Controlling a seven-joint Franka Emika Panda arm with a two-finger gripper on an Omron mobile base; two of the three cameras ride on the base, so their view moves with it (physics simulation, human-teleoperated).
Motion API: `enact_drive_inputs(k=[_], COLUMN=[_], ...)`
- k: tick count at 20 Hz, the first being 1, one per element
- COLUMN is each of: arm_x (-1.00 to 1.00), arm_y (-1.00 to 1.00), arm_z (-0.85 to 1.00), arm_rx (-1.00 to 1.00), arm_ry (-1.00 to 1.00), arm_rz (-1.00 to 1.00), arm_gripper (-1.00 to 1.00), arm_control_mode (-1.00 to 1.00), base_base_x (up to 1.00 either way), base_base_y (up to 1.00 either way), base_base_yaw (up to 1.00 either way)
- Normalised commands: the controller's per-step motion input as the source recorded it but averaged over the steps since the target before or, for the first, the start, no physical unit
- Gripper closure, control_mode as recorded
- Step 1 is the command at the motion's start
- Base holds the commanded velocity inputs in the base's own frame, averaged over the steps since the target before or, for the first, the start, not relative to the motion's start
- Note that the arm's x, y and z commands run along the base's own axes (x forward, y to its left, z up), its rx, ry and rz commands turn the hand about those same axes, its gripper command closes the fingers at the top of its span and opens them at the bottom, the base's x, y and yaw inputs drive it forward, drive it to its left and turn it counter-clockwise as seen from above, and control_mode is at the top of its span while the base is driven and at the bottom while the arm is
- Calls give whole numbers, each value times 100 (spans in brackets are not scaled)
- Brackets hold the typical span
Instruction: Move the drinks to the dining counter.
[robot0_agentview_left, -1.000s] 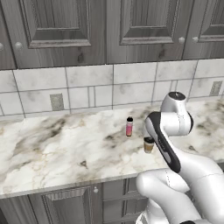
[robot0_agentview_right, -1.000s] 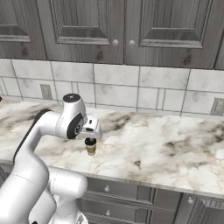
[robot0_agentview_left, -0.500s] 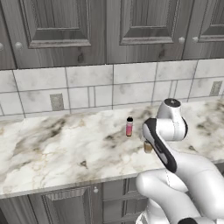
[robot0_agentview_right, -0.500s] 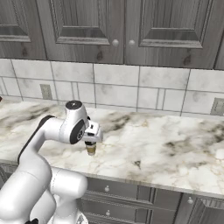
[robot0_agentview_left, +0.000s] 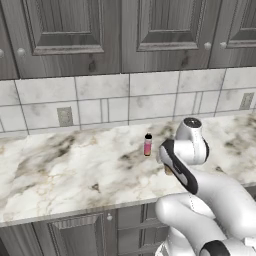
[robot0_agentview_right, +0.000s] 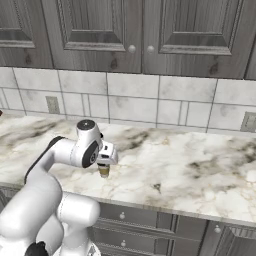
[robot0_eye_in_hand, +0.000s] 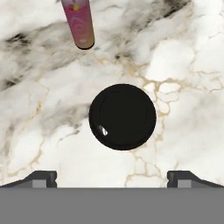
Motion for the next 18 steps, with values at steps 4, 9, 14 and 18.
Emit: enact_drive_inputs(k=[4,9,14,18], arm_x=[18,24,20,12], arm_y=[0,0,0,0], arm_z=[-8,-10,-10,-16], arm_rx=[0,0,0,0], arm_ry=[0,0,0,0], arm_rz=[0,0,0,0], arm_gripper=[-100,-100,-100,-100], arm_control_mode=[-100,-100,-100,-100], base_base_x=[0,0,0,0], base_base_y=[0,0,0,0], base_base_yaw=[0,0,0,0])
